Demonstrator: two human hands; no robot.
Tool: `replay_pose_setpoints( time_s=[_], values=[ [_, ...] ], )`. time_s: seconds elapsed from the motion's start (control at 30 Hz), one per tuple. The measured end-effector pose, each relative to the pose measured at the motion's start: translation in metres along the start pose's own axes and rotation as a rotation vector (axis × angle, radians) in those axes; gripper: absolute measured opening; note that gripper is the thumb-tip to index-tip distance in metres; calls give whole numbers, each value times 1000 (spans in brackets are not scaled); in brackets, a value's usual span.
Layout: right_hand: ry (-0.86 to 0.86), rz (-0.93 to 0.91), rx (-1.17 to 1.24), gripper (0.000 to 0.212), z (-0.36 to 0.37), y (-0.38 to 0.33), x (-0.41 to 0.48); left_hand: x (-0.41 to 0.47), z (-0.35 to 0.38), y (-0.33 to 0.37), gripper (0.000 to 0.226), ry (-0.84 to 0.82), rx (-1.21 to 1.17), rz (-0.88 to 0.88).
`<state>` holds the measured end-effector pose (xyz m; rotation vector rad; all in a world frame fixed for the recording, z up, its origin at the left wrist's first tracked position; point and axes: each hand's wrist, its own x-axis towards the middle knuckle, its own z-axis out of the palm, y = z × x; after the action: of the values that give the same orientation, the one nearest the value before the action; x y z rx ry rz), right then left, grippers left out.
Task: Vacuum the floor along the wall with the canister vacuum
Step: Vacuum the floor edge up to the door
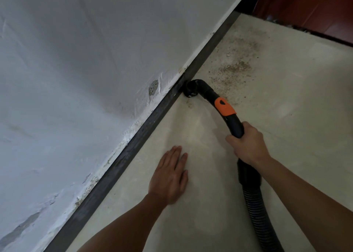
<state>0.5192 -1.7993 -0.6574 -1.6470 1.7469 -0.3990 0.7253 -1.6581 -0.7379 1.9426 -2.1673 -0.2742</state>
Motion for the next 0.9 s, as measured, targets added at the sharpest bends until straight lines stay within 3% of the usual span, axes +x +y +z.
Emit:
replay_pose_setpoints(
  time_s=[0.33, 0.6, 0.77, 0.9],
  values=[
    [20, 54, -58, 23, -35, 49, -67, 1, -5, 0, 51, 2, 35, 3],
    [-101, -27, -40, 24, -12, -4, -36, -11, -15, -1, 40, 45, 31, -42],
    [-87, -35, -136, 22, -52, 47, -94, -49, -21, -19, 49, 81, 75, -110],
    [-192, -57, -136, 29, -65, 81, -147, -53, -19, -17, 49, 80, 35, -168]
  ],
)
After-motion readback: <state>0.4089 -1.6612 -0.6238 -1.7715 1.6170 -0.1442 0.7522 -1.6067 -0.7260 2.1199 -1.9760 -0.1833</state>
